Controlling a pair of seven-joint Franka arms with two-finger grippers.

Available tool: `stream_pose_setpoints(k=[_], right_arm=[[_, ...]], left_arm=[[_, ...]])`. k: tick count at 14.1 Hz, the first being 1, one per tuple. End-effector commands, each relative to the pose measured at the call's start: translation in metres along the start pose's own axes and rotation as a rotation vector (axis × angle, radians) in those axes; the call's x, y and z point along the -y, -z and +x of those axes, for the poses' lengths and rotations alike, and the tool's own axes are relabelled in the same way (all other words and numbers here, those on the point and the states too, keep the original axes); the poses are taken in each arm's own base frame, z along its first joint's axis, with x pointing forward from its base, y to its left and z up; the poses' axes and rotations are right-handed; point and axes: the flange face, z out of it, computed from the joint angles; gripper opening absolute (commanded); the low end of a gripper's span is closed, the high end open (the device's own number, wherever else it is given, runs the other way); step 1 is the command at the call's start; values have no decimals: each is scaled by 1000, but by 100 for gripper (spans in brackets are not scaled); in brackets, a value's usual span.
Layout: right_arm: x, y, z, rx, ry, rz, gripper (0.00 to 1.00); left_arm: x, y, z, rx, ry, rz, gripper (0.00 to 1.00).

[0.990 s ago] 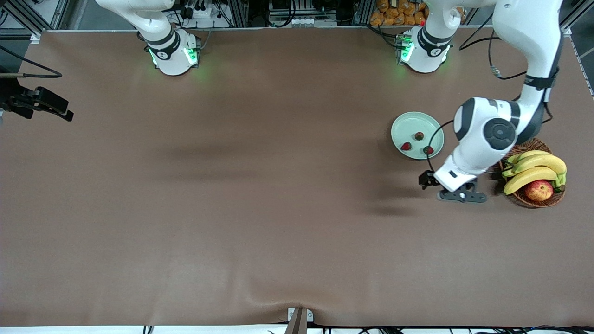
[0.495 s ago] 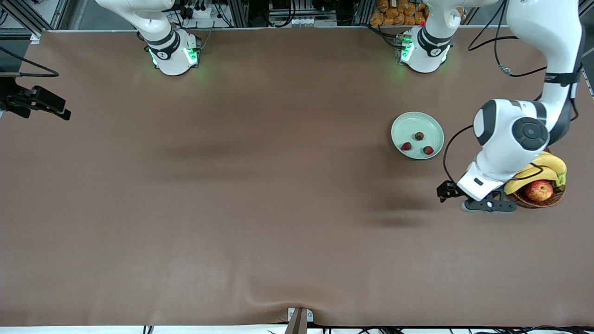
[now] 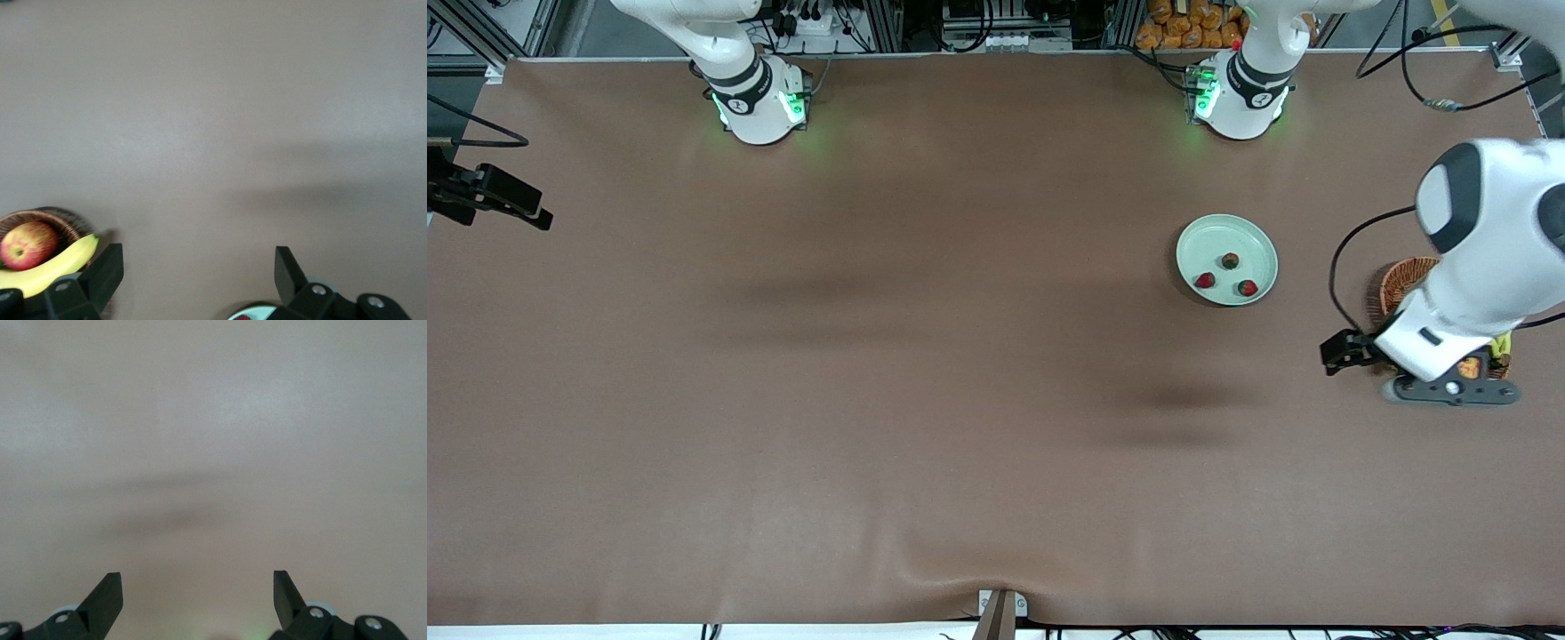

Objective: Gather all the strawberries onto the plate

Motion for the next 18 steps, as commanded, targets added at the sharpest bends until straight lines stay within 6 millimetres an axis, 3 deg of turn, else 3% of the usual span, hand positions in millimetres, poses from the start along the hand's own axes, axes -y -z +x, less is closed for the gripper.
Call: stream_pose_setpoints(k=[1, 4, 8, 11, 12, 18], right_arm=[[-2, 5, -3, -5, 8, -14, 100], [-4, 5, -3, -5, 4, -16, 100], [-3, 6, -3, -8, 6, -15, 100], [-1, 8, -4, -13, 7, -15, 100], [-2, 10, -3, -16, 6, -15, 100], [-4, 10, -3, -17, 1, -15, 100]], left_arm=[[-2, 32, -3, 2, -18, 6, 100], [-19, 90, -28, 0, -29, -6, 100], [-20, 160, -74, 36, -12, -32, 100], [-19, 185, -86, 29, -19, -24, 100], [-14, 192, -83, 12, -16, -22, 100], [-25, 154, -64, 69, -24, -31, 100]])
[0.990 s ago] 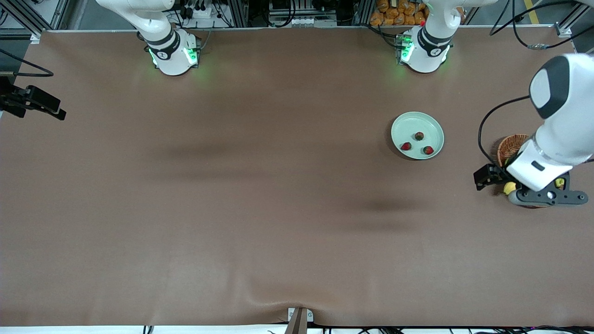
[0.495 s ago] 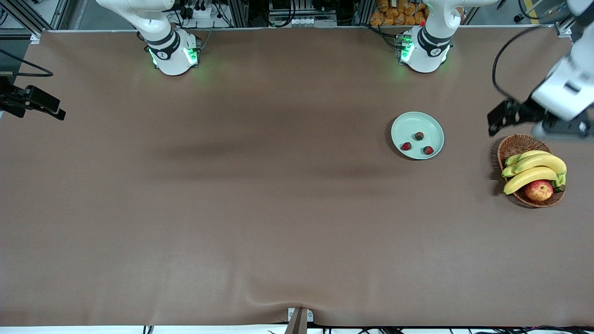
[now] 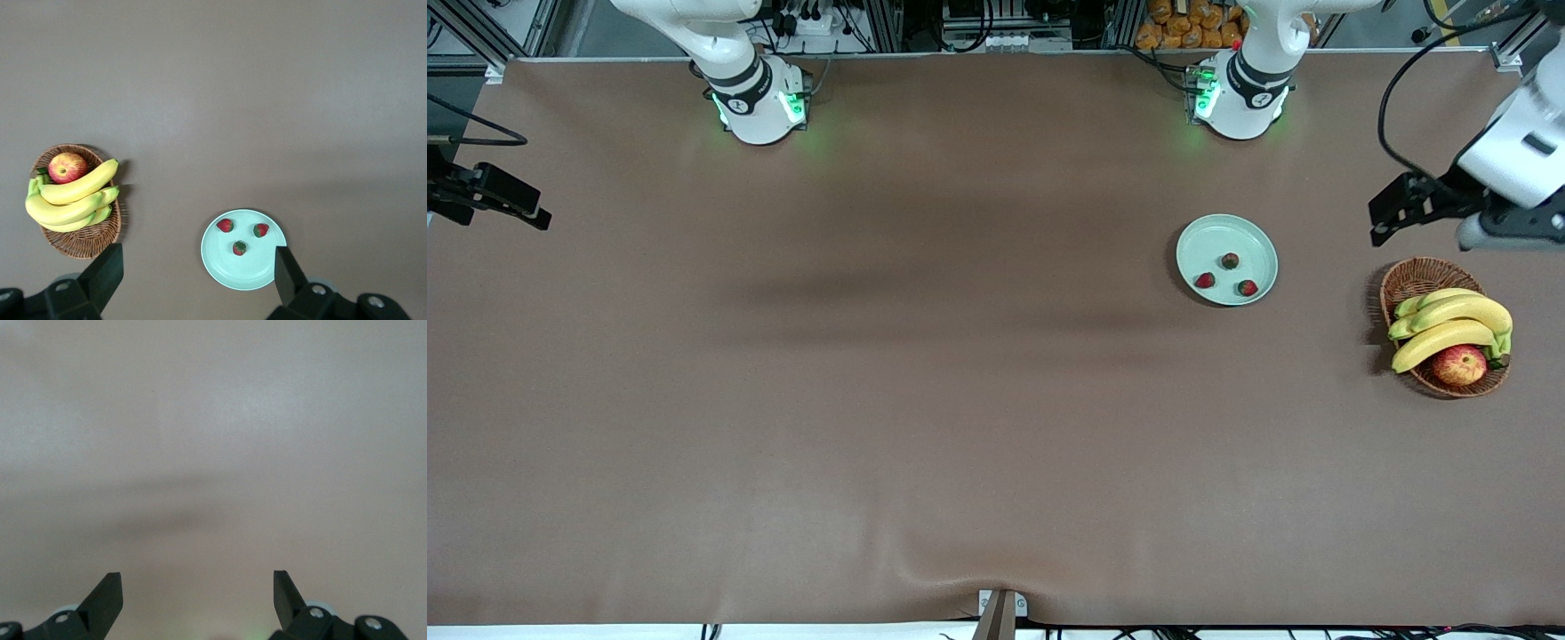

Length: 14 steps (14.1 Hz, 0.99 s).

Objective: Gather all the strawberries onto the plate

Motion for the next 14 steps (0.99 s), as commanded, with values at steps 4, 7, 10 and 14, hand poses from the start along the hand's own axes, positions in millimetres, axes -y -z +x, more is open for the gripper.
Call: stream_pose_setpoints(k=[4, 7, 10, 14], right_arm=[[-2, 7, -3, -11, 4, -13, 100], [-2, 7, -3, -11, 4, -15, 100], [-2, 7, -3, -11, 4, -13, 100], [-2, 7, -2, -13, 4, -13, 100]], left_arm=[[-3, 0, 7, 1, -2, -12, 100], [3, -1, 7, 3, 10, -14, 100], [11, -3, 8, 4, 18, -16, 100], [21, -9, 11, 6, 43, -23, 100]])
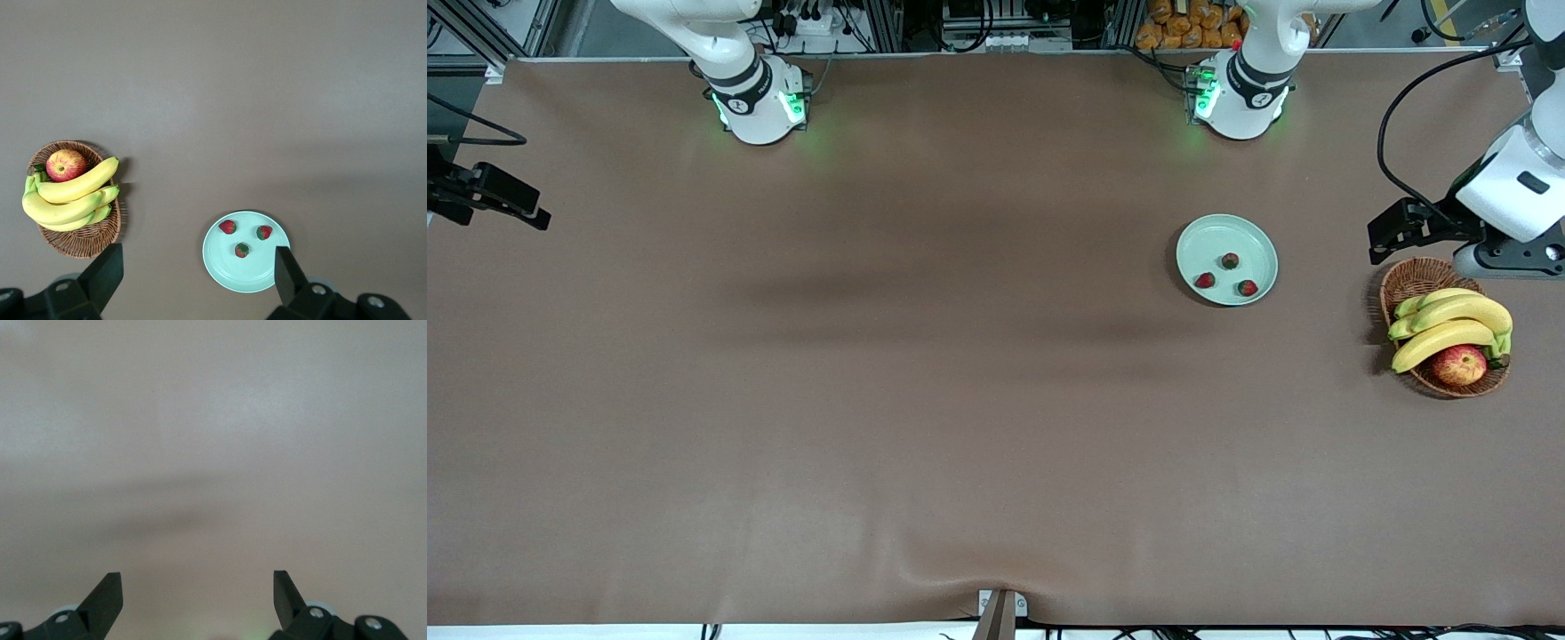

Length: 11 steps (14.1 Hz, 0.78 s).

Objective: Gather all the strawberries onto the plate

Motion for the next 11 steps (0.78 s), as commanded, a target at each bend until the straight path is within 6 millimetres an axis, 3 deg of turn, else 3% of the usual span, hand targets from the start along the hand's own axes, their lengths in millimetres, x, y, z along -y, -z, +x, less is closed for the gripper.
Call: stream_pose_setpoints(k=[1, 5, 11], right_arm=[[-1, 6, -2, -11, 6, -13, 100], [-2, 7, -2, -11, 4, -13, 100], [-2, 7, -2, -11, 4, -13, 100]], left_arm=[[9, 1, 3, -5, 18, -19, 100], [28, 1, 2, -2, 146, -53, 100], [30, 0, 3, -2, 135, -42, 100]])
